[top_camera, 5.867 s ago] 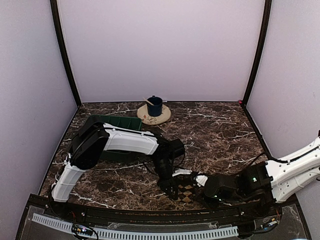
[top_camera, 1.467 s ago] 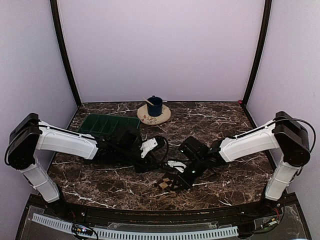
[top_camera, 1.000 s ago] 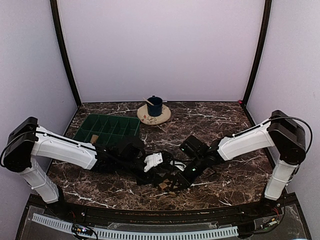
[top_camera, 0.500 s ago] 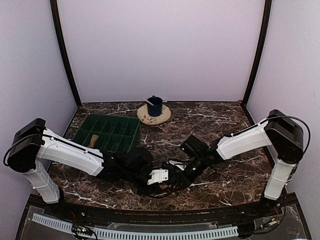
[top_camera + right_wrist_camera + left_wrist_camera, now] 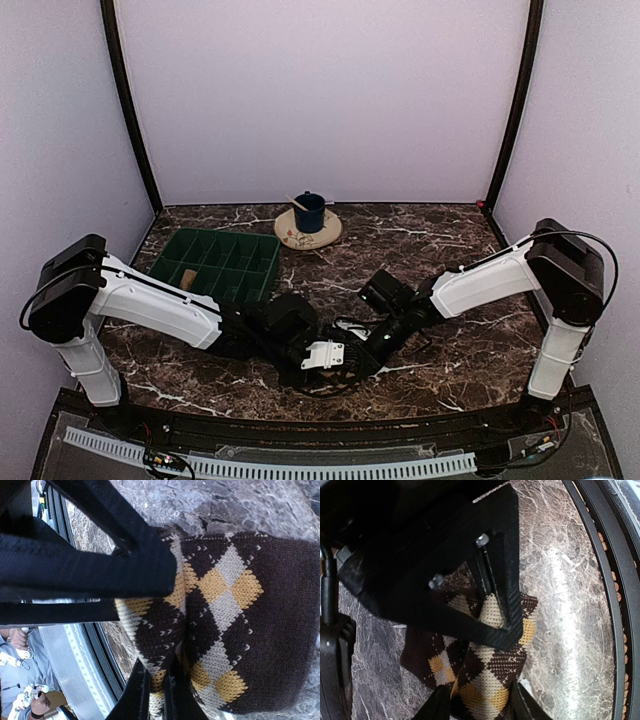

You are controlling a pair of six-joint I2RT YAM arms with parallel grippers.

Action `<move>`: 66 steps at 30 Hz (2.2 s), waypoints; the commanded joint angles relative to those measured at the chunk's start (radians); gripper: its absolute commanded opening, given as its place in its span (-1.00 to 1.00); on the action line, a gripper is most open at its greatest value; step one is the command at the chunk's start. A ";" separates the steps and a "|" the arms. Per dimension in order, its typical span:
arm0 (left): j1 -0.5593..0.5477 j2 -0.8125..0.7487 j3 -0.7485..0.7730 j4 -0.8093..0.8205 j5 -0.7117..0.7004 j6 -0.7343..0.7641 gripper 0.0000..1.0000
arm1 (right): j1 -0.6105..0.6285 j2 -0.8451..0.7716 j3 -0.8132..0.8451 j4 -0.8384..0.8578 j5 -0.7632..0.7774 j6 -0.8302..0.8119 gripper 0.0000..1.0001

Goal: Roll the socks
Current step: Roll the sock at the center of the board.

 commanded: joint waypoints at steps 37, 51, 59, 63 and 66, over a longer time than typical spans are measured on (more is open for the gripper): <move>0.054 0.218 0.237 -0.374 0.181 0.054 -1.00 | -0.076 -0.074 -0.071 -0.004 0.029 0.063 -0.27; 0.115 0.243 0.307 -0.464 0.237 0.034 -1.00 | -0.170 -0.197 -0.211 0.112 0.031 0.158 -0.17; 0.137 0.295 0.402 -0.565 0.338 0.026 -1.00 | -0.188 -0.331 -0.255 0.099 0.204 0.179 -0.16; 0.149 0.345 0.470 -0.642 0.399 0.022 -1.00 | -0.182 -0.415 -0.295 0.104 0.317 0.194 -0.17; 0.155 0.387 0.514 -0.686 0.446 0.017 -1.00 | -0.147 -0.472 -0.307 0.090 0.414 0.195 -0.19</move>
